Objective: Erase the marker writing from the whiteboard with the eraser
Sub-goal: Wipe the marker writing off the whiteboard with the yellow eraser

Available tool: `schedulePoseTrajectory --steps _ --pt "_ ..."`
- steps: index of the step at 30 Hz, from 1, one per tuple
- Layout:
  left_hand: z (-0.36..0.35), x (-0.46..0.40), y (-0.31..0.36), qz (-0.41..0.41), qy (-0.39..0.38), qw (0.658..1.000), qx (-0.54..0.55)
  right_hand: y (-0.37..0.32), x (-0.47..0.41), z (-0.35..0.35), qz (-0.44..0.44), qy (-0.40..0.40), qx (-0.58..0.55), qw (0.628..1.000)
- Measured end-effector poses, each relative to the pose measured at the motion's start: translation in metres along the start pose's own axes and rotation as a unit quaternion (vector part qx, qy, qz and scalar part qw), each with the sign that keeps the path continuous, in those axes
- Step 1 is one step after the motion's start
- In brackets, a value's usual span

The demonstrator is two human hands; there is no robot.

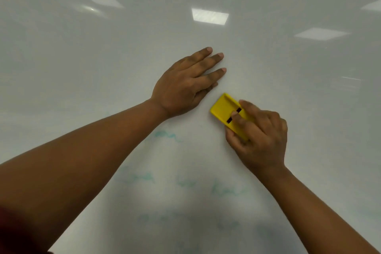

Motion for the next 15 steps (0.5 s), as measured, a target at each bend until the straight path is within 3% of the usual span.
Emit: schedulePoseTrajectory --steps 2,6,11,15 --pt "0.001 0.002 -0.002 0.016 0.001 1.000 0.002 -0.012 0.010 -0.006 -0.001 -0.002 -0.008 1.000" --pt "0.003 0.003 -0.004 0.044 0.004 0.999 -0.014 -0.034 0.034 -0.009 0.101 -0.107 -0.054 0.988" --pt "0.002 0.004 -0.005 0.051 0.009 0.998 -0.024 -0.016 -0.008 -0.012 0.015 -0.014 -0.012 1.000" --pt "0.001 0.005 -0.002 0.044 -0.009 0.999 -0.030 -0.042 0.027 -0.020 0.105 -0.101 -0.069 0.987"
Point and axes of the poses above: each hand's wrist, its own x-axis away from the middle knuckle, its own z-axis out of the back of the hand, y = z × x, the point moved 2 cm from there along -x, towards the middle knuckle, and after that the axes turned 10 degrees about -x, right-handed, at the moved point
